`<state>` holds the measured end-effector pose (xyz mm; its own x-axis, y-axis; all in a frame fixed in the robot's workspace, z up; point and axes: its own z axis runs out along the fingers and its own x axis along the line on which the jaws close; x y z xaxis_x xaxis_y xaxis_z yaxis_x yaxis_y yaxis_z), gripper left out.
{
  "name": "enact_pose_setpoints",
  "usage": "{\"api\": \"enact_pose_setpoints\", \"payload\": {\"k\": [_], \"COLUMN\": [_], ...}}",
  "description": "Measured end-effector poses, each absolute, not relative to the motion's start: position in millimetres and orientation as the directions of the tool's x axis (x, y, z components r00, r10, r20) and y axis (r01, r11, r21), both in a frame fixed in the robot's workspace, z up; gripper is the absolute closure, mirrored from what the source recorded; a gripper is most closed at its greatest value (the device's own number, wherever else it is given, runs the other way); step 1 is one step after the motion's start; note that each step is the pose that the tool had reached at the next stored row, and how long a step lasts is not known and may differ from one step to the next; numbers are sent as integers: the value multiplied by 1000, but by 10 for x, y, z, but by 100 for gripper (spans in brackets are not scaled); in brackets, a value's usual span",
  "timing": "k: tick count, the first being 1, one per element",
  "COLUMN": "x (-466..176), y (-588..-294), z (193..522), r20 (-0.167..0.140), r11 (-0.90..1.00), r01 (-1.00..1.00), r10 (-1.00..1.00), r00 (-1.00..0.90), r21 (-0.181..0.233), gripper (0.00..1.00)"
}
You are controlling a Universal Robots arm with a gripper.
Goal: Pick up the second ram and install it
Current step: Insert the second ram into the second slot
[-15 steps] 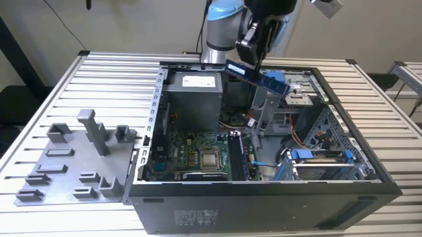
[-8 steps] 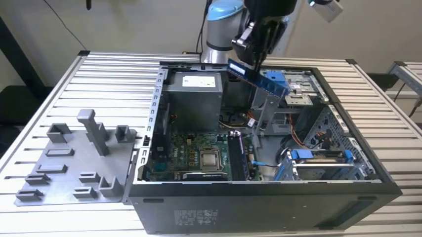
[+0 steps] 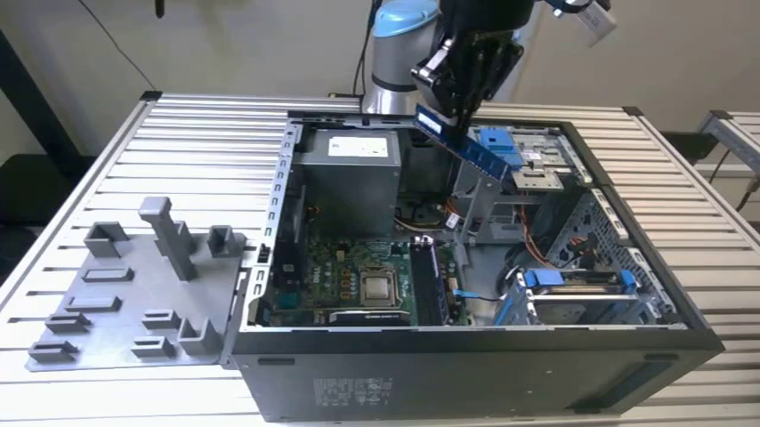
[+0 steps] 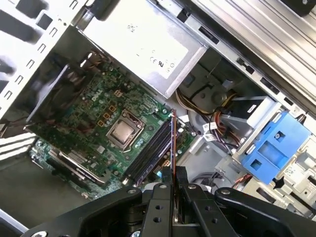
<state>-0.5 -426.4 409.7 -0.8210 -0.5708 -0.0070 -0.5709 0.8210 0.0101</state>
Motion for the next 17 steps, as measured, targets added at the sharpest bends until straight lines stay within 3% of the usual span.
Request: {"api": "enact_pose_setpoints", "payload": {"k": [17], "x": [-5], "y": [-4263], "z": [4070], "r20": [-7], "r11": [956], "r01": [-295], "r10": [-295], "r00": [-956], "r21": [10], "gripper": [86]}}
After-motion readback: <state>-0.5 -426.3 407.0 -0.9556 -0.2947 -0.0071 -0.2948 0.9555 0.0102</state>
